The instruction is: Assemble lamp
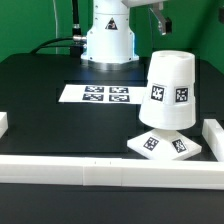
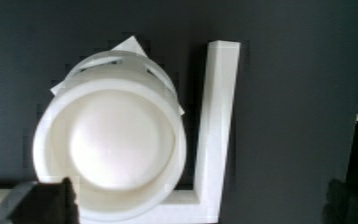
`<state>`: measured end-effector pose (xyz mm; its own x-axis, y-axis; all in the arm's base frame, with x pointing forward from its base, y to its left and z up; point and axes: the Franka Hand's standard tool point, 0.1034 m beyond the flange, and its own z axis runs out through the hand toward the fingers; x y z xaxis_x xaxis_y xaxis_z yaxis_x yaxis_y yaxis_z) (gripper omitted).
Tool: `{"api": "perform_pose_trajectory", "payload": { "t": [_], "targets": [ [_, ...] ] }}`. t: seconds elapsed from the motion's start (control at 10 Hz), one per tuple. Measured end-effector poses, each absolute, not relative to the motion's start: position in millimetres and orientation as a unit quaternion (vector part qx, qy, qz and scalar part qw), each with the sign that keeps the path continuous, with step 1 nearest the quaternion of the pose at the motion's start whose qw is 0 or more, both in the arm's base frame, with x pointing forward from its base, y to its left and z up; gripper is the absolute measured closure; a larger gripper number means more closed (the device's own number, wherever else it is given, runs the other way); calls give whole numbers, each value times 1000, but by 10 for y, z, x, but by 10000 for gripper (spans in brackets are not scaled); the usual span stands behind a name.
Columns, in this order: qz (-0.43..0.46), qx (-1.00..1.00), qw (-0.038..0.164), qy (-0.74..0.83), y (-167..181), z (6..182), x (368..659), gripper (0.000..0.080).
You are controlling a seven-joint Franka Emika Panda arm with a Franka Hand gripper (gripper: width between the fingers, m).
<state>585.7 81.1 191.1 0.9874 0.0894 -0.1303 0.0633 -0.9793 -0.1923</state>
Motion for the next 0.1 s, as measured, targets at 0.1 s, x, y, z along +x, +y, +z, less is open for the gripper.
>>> {"api": "perform_pose_trajectory", "payload": {
  "t": [0.1],
  "targets": [
    [69, -992, 94, -38, 811, 1910, 5857, 101]
  ]
}}
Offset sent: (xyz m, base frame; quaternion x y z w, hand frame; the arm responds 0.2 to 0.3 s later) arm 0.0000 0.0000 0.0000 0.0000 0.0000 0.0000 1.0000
